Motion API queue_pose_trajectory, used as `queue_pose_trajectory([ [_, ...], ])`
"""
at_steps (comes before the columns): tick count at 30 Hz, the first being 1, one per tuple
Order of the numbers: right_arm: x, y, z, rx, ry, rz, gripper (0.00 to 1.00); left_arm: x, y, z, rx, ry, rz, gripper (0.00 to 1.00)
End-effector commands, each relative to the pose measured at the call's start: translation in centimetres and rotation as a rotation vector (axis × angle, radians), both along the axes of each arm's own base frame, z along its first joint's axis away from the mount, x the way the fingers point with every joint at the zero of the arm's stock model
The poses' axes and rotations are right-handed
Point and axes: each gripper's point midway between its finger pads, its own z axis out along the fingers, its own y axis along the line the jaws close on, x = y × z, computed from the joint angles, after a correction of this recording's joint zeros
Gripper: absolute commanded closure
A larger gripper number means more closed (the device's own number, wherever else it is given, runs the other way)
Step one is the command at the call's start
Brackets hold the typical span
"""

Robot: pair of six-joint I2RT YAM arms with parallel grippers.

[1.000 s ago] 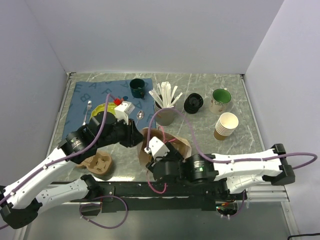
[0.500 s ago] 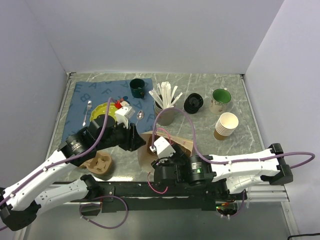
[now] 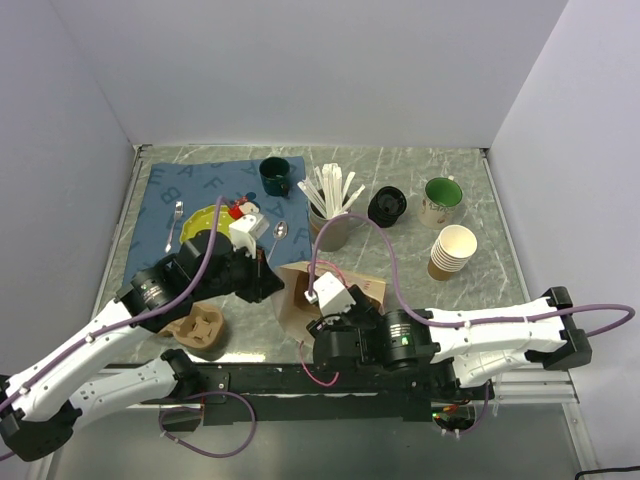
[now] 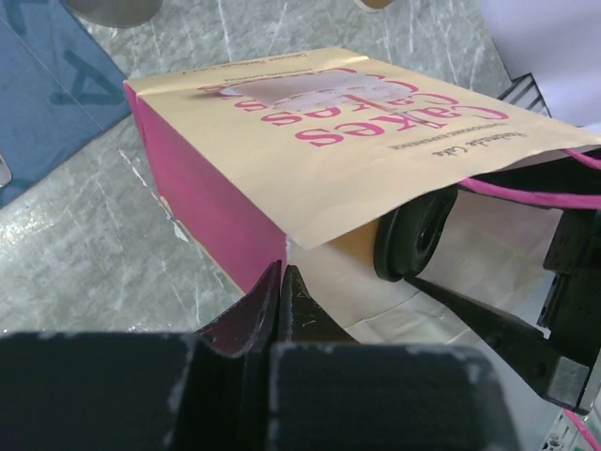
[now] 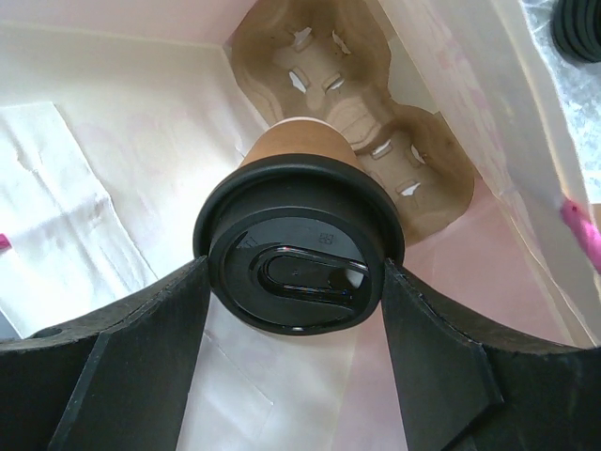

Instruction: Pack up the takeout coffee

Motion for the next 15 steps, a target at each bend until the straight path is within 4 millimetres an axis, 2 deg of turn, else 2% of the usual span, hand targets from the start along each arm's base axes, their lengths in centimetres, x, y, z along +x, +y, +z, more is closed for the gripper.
queue_pose_trajectory([
  [1, 0.2, 0.4, 1.6, 0.011, -0.045, 0.111, 0.44, -0.7, -0.8, 1.7, -0.073, -0.054, -0.064, 0.99],
  [2, 0.2, 0.8, 2.1, 0.017, -0.061, 0.149, 0.44, -0.6, -1.0, 2.6, -0.118, -0.096, -0.073, 0.99],
  [3, 0.3, 1.1, 2.6, 0.017, -0.076, 0.178, 0.43, -0.6, -1.1, 1.7, -0.110, -0.106, -0.087, 0.99],
  [8, 1.3, 1.0, 4.6, -0.098, -0.166, 0.302, 0.43, -0.8, -1.3, 2.7, -0.157, -0.211, -0.134, 0.99],
  [11, 1.3, 0.9, 4.6, -0.180, -0.174, 0.363, 0.42, -1.2, -1.4, 3.1, -0.187, -0.256, -0.169, 0.99],
  [15, 1.7, 0.4, 4.8, -0.307, -0.183, 0.406, 0.40, -1.9, -1.4, 2.1, -0.191, -0.271, -0.210, 0.99],
])
